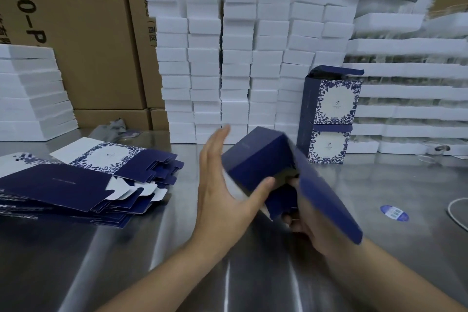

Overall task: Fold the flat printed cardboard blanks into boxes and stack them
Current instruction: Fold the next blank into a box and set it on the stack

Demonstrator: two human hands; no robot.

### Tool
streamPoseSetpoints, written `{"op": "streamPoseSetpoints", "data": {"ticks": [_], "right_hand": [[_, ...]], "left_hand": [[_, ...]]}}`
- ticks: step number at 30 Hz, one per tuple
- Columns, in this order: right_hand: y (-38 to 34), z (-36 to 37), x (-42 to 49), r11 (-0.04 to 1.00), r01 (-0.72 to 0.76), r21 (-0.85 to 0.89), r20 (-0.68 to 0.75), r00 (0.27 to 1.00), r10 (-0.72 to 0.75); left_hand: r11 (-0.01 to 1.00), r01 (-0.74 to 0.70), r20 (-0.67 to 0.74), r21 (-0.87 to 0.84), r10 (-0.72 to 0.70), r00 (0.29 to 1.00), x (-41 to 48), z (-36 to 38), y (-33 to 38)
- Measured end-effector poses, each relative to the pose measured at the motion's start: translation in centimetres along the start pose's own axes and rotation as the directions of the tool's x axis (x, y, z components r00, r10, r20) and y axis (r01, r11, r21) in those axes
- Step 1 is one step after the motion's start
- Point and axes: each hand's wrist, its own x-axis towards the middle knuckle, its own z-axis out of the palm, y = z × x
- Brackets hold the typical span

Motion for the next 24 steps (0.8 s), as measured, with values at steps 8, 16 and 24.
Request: {"op": "streamPoseSetpoints", "data": {"ticks": [8, 16, 24], "right_hand": [[-1.2, 2.2, -2.6, 0.966, -0.114, 0.233, 0.095, 0.991, 0.094], [-1.3, 4.1, -3.8, 0.947, -0.168, 0.275, 0.15, 0.98, 0.13], [-0.9, 5.4, -5.8, 0.963, -0.205, 0.176, 0.346, 0.928, 0.134]], "left_hand": [[0.703, 0.695, 0.231, -0.148, -0.659, 0.716, -1.0, 1.4, 0.1], [0.535, 0.82, 0.415, -0.204, -0.711, 0.567, -1.0, 2.8, -0.5], [0.421, 0.895, 0.348, -0.148, -0.824, 0.446, -0.9, 1.7, 0.2]]}}
